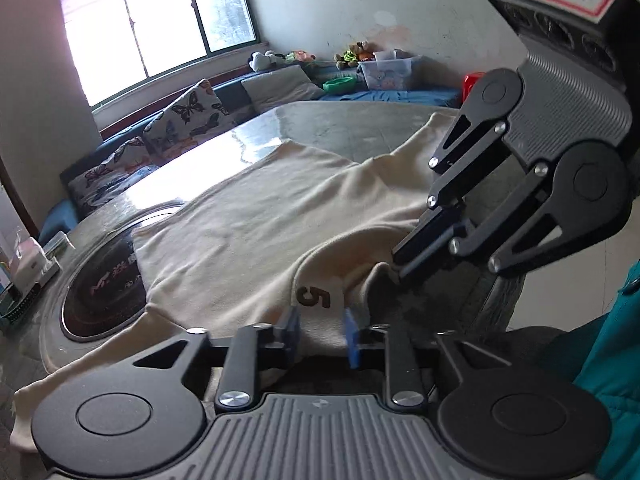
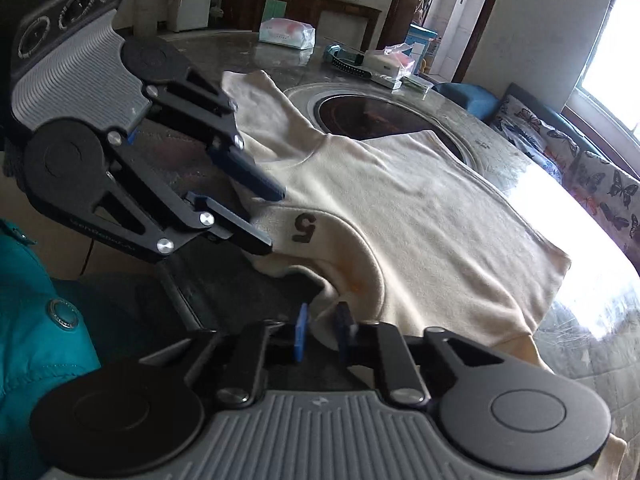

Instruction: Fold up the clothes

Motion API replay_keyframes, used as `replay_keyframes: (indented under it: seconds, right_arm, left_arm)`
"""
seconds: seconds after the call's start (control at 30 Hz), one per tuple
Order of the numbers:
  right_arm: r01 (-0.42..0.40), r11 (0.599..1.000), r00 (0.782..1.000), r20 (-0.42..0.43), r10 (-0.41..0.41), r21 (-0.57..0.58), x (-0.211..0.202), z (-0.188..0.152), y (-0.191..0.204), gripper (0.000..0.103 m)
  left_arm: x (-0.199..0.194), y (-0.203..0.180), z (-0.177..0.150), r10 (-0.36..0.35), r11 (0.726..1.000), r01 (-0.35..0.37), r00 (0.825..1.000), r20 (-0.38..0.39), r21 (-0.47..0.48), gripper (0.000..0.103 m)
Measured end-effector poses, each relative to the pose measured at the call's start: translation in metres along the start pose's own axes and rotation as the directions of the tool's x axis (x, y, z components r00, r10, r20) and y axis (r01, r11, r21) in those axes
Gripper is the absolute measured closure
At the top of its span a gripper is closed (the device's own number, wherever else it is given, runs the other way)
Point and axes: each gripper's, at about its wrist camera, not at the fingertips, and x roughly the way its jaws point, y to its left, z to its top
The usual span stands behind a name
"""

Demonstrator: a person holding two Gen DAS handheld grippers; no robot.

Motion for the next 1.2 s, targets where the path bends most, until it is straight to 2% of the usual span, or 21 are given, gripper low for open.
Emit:
replay_keyframes:
  seconds: [0.03, 0.13, 0.3, 0.4, 0.43, 0.5, 0.57, 0.63, 0.7, 0.8, 0.87, 0.9, 0.93, 0.97, 1.0, 1.13, 1.2]
  right_arm:
    - [-0.001, 1.0, 1.0, 0.009, 0.001, 0.007, -0.002, 0.0, -0.001, 0.098]
    - [-0.009, 0.999, 0.999, 0.036, 0.008, 0.036, -0.014, -0.001, -0.008, 0.099]
    - [-0.083, 0.993, 0.995, 0.064, 0.078, 0.082, -0.037, 0.0, -0.022, 0.1]
    - [-0.073, 0.995, 0.996, 0.053, 0.069, 0.07, -0.037, -0.001, -0.021, 0.098]
    - [-0.069, 0.996, 0.997, 0.049, 0.065, 0.065, -0.036, -0.001, -0.021, 0.098]
    - [-0.06, 0.997, 0.997, 0.042, 0.058, 0.056, -0.036, -0.002, -0.02, 0.091]
    - [-0.037, 0.998, 0.998, 0.06, 0.034, 0.041, -0.031, 0.002, -0.016, 0.091]
    - [-0.037, 0.998, 0.998, 0.058, 0.035, 0.045, -0.024, 0.005, -0.014, 0.091]
    - [-0.039, 0.998, 0.998, 0.056, 0.036, 0.051, -0.017, 0.008, -0.013, 0.086]
    - [-0.027, 0.998, 1.0, 0.011, 0.026, 0.049, -0.001, 0.009, -0.01, 0.083]
    - [-0.021, 0.998, 1.0, -0.01, 0.021, 0.061, 0.004, 0.005, -0.01, 0.084]
    - [-0.019, 0.997, 1.0, -0.003, 0.02, 0.07, 0.002, 0.005, -0.012, 0.085]
    - [-0.019, 0.997, 1.0, 0.005, 0.018, 0.08, -0.001, 0.004, -0.014, 0.086]
    - [-0.018, 0.996, 1.0, 0.013, 0.017, 0.09, -0.003, 0.003, -0.016, 0.096]
    - [-0.017, 0.995, 1.0, 0.021, 0.015, 0.1, -0.006, 0.002, -0.018, 0.1]
    - [-0.021, 0.99, 0.998, 0.055, 0.013, 0.142, -0.018, 0.0, -0.028, 0.101]
    - [-0.04, 0.989, 0.998, 0.047, 0.034, 0.144, -0.022, -0.004, -0.03, 0.102]
  left_arm:
    - [0.002, 0.0, 0.0, 0.001, 1.0, -0.001, 1.0, -0.002, 0.0, 0.097]
    - [-0.007, 0.006, 0.004, 0.008, 1.0, -0.008, 1.0, 0.023, -0.029, 0.103]
    - [-0.028, 0.027, 0.011, -0.017, 0.992, 0.024, 0.998, 0.064, -0.125, 0.103]
    - [-0.031, 0.029, 0.011, -0.011, 0.992, 0.019, 0.998, 0.06, -0.127, 0.103]
    - [-0.03, 0.029, 0.011, -0.025, 0.991, 0.032, 0.998, 0.055, -0.129, 0.099]
    - [-0.026, 0.025, 0.012, -0.035, 0.992, 0.04, 0.998, 0.046, -0.12, 0.098]
    - [-0.02, 0.02, 0.013, -0.043, 0.994, 0.047, 0.998, 0.038, -0.104, 0.097]
    - [-0.014, 0.014, 0.015, -0.063, 0.994, 0.066, 0.998, 0.027, -0.088, 0.084]
    - [-0.007, 0.006, 0.016, -0.053, 0.997, 0.054, 0.998, 0.018, -0.051, 0.071]
    - [0.003, -0.001, 0.015, -0.049, 0.999, 0.049, 0.999, -0.014, -0.012, 0.07]
    - [0.009, -0.005, 0.013, -0.022, 0.999, 0.022, 0.999, -0.04, 0.023, 0.072]
    - [0.01, -0.005, 0.011, -0.01, 0.999, 0.012, 0.999, -0.039, 0.032, 0.085]
    - [0.01, -0.005, 0.01, -0.002, 0.999, 0.003, 0.999, -0.035, 0.037, 0.088]
    - [0.007, -0.004, 0.01, -0.001, 1.0, 0.001, 1.0, -0.019, 0.027, 0.09]
    - [0.001, -0.001, 0.011, -0.002, 1.0, 0.002, 1.0, 0.005, 0.01, 0.093]
    - [-0.022, 0.016, 0.014, -0.04, 0.996, 0.047, 0.995, 0.096, -0.077, 0.093]
    - [-0.021, 0.017, 0.011, -0.064, 0.994, 0.071, 0.994, 0.084, -0.078, 0.093]
